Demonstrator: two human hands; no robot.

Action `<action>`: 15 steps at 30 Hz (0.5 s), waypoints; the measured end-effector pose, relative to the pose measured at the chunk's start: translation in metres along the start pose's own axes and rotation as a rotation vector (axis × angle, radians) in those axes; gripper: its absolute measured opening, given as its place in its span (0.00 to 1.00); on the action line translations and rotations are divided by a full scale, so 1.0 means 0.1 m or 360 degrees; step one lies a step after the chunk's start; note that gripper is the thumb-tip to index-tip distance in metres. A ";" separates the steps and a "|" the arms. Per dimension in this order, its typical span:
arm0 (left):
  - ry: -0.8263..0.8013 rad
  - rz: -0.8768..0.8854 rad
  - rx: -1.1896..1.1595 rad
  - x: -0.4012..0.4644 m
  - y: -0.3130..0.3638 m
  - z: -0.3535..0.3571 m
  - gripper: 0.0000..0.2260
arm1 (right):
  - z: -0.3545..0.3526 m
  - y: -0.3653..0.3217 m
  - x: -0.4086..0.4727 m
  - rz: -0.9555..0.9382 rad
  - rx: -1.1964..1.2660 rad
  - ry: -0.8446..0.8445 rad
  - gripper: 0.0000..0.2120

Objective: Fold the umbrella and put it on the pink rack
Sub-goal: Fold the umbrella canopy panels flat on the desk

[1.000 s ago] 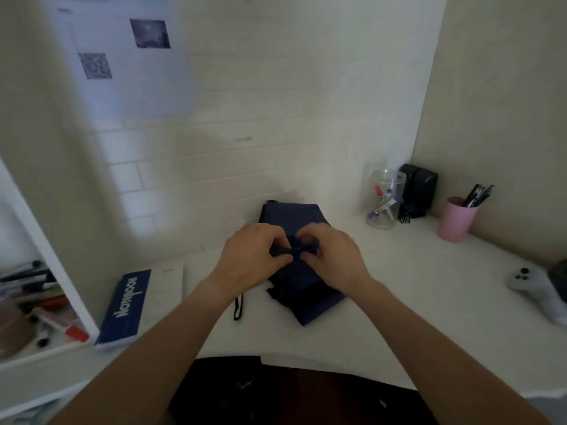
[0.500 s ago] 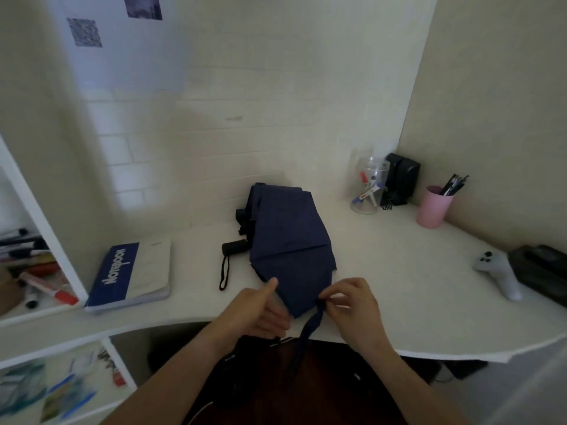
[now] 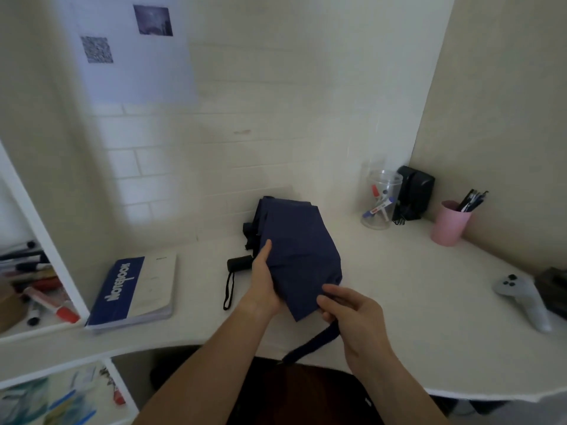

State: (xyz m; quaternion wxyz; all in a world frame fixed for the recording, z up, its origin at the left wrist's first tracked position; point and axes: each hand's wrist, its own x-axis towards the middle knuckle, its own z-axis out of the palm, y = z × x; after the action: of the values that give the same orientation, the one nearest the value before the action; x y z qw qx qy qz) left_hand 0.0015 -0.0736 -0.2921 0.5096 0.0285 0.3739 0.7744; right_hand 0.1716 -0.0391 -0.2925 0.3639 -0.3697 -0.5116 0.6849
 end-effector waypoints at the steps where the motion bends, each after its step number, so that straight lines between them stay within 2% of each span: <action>1: 0.0027 0.0103 -0.0009 0.08 0.04 0.04 0.32 | 0.02 -0.02 0.01 -0.0038 0.0008 -0.0002 0.10; 4: -0.0008 0.0286 -0.0130 0.25 0.11 0.18 0.30 | 0.12 -0.08 0.06 -0.0152 -0.0015 0.0033 0.09; 7: -0.0005 0.0319 -0.0103 0.32 0.16 0.17 0.32 | 0.18 -0.04 0.08 -0.0151 0.0039 0.0057 0.08; 9: 0.0043 0.0247 0.0060 0.31 0.18 0.08 0.31 | 0.16 0.06 0.03 -0.0066 0.0056 0.0074 0.08; 12: 0.0106 0.0102 0.0445 0.06 0.12 -0.13 0.22 | 0.10 0.24 -0.11 0.0077 0.0060 0.0073 0.09; 15: 0.0211 -0.0019 0.0920 -0.25 0.04 -0.38 0.18 | 0.11 0.36 -0.26 0.0195 0.0122 0.0079 0.11</action>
State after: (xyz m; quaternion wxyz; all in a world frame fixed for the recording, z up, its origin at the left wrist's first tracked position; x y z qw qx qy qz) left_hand -0.0058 -0.1152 -0.3087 0.4593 0.1196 0.6117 0.6328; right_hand 0.1698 -0.0747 -0.3219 0.3476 -0.4031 -0.4523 0.7156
